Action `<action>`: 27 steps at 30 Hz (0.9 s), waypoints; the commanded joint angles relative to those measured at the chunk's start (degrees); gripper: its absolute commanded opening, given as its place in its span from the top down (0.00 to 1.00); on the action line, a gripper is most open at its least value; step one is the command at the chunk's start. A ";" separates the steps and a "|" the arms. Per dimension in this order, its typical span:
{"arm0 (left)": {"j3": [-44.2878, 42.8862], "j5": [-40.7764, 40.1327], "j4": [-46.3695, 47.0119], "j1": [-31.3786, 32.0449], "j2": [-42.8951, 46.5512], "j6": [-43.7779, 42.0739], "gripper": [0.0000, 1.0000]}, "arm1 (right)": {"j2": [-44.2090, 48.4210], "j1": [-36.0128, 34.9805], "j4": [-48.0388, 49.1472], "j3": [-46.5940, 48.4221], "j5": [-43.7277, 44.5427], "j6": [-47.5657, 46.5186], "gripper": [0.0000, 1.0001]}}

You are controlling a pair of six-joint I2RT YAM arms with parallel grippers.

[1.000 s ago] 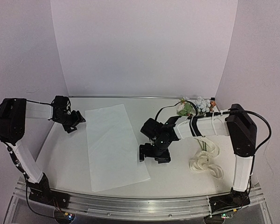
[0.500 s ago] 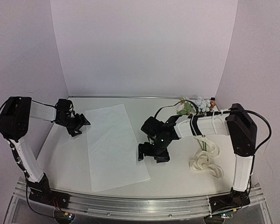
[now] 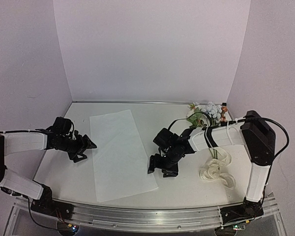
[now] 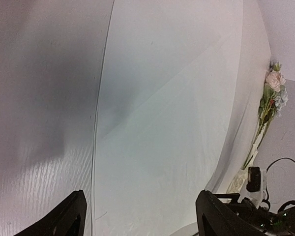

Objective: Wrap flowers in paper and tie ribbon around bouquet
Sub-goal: Pick up the folded wrapping paper from the center of the board.

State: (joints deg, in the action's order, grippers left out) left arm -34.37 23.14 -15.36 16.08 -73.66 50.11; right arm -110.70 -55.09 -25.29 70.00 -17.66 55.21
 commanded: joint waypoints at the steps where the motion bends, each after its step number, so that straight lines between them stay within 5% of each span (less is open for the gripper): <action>1: 3.29 3.32 -2.99 1.41 4.88 2.67 0.21 | 2.22 -1.91 4.55 -1.92 -1.72 4.76 0.25; 14: 9.62 9.43 -3.99 3.24 10.41 4.00 0.37 | 1.62 -3.39 6.66 -3.31 -1.59 9.28 0.46; 27: 10.83 10.10 -2.19 7.36 9.67 4.66 0.36 | 0.81 -3.39 6.75 -3.18 -1.68 10.10 0.48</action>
State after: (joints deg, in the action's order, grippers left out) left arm -23.79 32.83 -19.92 22.15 -62.31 54.08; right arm -110.06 -58.33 -19.27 67.05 -19.44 64.77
